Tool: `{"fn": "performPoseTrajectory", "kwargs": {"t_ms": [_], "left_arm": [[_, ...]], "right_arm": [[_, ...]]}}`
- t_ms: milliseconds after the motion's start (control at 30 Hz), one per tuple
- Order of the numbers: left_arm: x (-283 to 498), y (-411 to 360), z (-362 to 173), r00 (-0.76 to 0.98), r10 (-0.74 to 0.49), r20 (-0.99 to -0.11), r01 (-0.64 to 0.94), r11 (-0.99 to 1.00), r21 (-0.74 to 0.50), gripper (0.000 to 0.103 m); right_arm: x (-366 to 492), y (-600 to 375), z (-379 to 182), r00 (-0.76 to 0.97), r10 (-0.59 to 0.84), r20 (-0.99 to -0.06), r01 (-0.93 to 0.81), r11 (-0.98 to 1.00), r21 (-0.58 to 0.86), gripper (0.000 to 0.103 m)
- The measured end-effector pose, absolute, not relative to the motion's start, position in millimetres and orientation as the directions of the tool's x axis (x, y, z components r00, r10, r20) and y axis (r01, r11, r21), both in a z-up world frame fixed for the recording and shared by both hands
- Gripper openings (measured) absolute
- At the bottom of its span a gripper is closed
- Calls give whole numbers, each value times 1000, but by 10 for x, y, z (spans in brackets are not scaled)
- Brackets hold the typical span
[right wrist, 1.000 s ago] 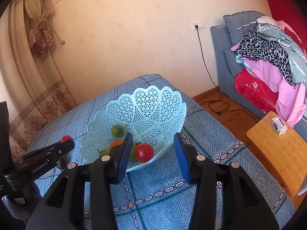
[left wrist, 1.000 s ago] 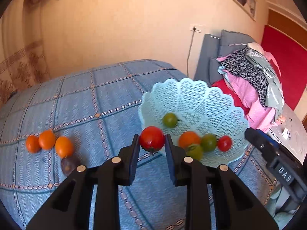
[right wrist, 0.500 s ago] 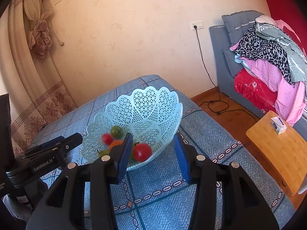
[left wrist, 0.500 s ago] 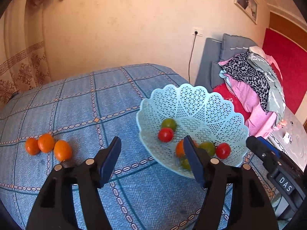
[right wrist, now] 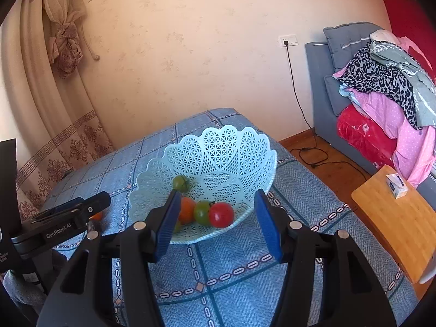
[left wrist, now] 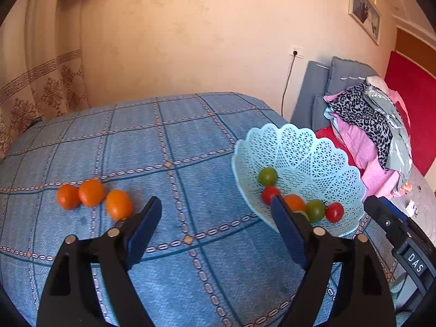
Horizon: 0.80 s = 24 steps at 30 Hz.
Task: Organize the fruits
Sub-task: 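Move both open tools back toward the remaining oranges and avocado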
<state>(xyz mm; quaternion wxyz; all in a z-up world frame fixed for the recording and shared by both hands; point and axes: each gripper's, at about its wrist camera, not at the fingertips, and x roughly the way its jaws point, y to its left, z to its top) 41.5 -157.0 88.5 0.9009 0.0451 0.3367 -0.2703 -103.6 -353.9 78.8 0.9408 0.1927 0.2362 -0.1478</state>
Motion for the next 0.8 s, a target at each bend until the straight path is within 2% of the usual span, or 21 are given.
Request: {"fn": "performPoseTrajectory", "kwargs": {"t_ms": [167,800], "left_arm": [[469,-1360,949,652,-433,-623,476,873,-108,87],[763,-390,985,739,-307,-599,259,951,-168,95]], "right_arm": [[-1003,-3445,813,847,-174,-503,350,893,282,65],[-775,-3021,809,841,-94,-532,254,938,235,65]]}}
